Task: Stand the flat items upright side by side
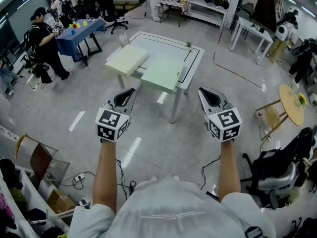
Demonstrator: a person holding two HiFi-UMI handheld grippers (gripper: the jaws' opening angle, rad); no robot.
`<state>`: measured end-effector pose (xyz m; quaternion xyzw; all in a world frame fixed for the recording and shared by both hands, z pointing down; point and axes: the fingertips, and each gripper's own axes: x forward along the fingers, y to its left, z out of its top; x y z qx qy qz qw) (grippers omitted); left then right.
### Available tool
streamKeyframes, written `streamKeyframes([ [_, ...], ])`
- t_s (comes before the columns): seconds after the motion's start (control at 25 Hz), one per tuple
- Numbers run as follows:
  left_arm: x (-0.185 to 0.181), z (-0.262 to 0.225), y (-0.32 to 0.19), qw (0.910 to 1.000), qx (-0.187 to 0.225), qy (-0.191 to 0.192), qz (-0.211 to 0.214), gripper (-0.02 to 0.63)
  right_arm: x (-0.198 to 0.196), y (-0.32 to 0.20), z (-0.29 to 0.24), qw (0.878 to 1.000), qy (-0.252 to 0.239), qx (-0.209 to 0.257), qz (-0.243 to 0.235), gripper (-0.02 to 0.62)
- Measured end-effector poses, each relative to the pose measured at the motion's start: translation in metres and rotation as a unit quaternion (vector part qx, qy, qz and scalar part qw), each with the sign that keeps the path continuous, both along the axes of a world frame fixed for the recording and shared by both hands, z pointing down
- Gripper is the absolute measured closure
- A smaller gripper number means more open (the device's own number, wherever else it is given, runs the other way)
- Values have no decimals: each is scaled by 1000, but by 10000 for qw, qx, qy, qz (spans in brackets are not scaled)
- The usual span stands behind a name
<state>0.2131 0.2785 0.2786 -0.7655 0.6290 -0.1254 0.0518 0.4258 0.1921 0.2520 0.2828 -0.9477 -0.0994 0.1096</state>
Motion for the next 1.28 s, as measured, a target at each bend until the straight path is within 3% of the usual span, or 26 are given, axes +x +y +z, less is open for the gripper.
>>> streamKeyframes([
  [0.32, -16, 17, -2, 9995, -169, 220, 127, 583, -17, 0, 13, 9995, -85, -269, 155, 565],
  [0.52, -43, 38, -6, 9983, -364, 447, -129, 583, -20, -5, 30, 9968, -49, -613, 516, 558],
  [0.72, -57, 52, -24, 9969, -436, 637, -123, 581, -29, -18, 49, 9948, -22, -906, 470, 501],
  [0.76, -61, 55, -30, 9966, -456, 673, -133, 557, -34, -23, 54, 9943, 10, -981, 426, 481],
  [0.84, -69, 62, -44, 9960, -550, 678, -164, 418, -44, -36, 64, 9937, 94, -1066, 342, 432],
  [0.88, -73, 67, -52, 9958, -605, 662, -170, 403, -49, -43, 69, 9936, 136, -1080, 310, 418],
  [1.16, -88, 93, -133, 9934, -854, 770, -10, 403, -71, -129, 101, 9915, -34, -1287, 201, 376],
  [1.28, -103, 100, -180, 9900, -983, 1008, -24, 403, -81, -182, 114, 9881, -149, -1515, 196, 369],
])
